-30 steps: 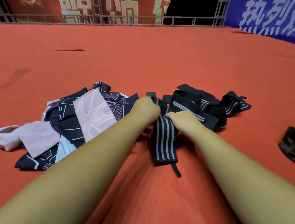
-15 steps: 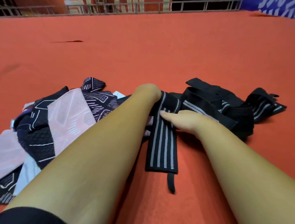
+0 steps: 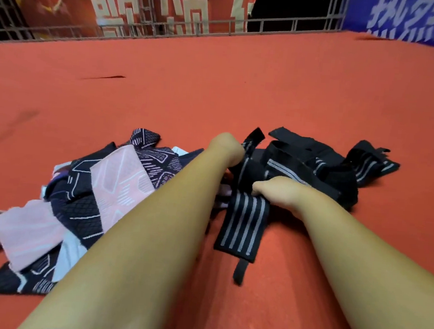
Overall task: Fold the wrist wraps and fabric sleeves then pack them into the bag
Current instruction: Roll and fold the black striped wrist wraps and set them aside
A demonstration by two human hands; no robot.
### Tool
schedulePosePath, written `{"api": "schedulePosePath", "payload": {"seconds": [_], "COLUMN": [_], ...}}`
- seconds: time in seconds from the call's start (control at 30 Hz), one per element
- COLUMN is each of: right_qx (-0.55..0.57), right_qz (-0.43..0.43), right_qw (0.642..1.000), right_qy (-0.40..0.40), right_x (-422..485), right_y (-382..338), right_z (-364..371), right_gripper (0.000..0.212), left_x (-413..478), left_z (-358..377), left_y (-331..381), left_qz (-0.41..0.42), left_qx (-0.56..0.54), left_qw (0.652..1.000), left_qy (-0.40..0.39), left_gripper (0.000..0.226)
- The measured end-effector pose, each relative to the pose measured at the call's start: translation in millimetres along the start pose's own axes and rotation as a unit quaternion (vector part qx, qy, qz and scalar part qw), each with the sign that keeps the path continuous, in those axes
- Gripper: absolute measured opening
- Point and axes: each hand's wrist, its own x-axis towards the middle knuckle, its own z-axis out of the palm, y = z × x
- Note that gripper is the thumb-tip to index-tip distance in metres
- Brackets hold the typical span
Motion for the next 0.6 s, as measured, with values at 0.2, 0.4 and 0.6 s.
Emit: {"api": "schedulePosePath", "payload": {"seconds": [0.2, 0.4, 0.6], "right_qx": [0.048, 0.102, -0.063], "right_qz": [0.003, -0.041, -0.080], "right_qw": [0.999, 0.978, 0.935], "right_qy": [-0.004, -0.175, -0.340], "right_x": [-78, -154, -235], "right_y": [12, 0, -38], "right_z": [-2, -17, -42], "right_gripper": [0.019, 0.040, 0.063], "left_x": [-56, -144, -236], "left_z": [-46, -82, -112], "left_y": [-10, 0, 21], "left_qz": [0.008, 0.021, 0.019], "left_qx": [-0.165, -0.293, -0.443], "left_qw": [0.986, 0.956, 0.894], "left_qy": [0.030, 0.007, -0.057], "left_gripper": [0.006, 0.020, 0.021]}}
